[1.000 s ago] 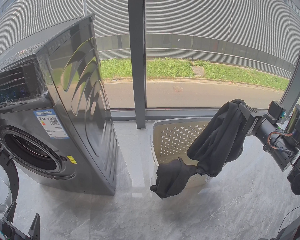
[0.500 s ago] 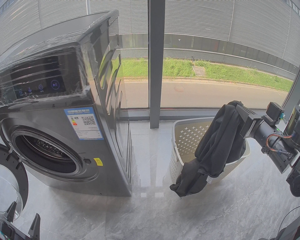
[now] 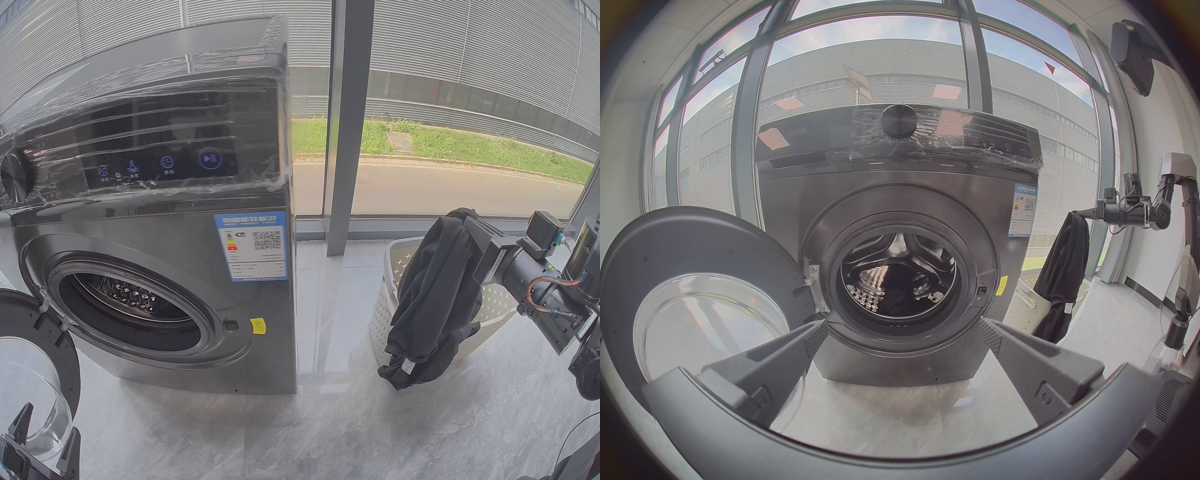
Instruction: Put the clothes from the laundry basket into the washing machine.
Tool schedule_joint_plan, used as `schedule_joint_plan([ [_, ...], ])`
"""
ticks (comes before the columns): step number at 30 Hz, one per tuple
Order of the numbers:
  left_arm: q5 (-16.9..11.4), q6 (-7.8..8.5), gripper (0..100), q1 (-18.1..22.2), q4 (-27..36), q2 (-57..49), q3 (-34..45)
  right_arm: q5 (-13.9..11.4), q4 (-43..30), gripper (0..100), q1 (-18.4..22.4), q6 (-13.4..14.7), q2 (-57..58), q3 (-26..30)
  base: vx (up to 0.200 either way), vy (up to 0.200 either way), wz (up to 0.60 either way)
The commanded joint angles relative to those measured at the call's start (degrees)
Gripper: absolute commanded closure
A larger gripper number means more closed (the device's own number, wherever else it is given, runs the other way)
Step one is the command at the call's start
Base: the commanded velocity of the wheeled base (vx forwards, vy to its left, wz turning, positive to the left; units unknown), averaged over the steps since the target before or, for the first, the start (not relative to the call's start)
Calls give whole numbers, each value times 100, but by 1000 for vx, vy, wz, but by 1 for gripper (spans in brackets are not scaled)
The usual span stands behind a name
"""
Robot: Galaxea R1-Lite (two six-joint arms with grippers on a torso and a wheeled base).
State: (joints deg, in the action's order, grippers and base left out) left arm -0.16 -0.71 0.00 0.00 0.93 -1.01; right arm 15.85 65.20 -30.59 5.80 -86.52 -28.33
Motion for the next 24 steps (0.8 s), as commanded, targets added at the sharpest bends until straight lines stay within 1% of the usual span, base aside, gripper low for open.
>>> schedule_joint_plan([
  [1,-11,27,0,0,0,-93,84,-3,2,100,-9,0,-41,21,0,0,0],
  [3,-2,18,0,0,0,-93,84,-3,2,100,-9,0,-32,21,0,0,0],
  [21,-2,18,0,0,0,-93,84,-20,2,100,26,0,-6,56,-200,0,0],
  [24,-2,9,0,0,0,-93,84,-20,2,100,18,0,-23,73,0,0,0],
])
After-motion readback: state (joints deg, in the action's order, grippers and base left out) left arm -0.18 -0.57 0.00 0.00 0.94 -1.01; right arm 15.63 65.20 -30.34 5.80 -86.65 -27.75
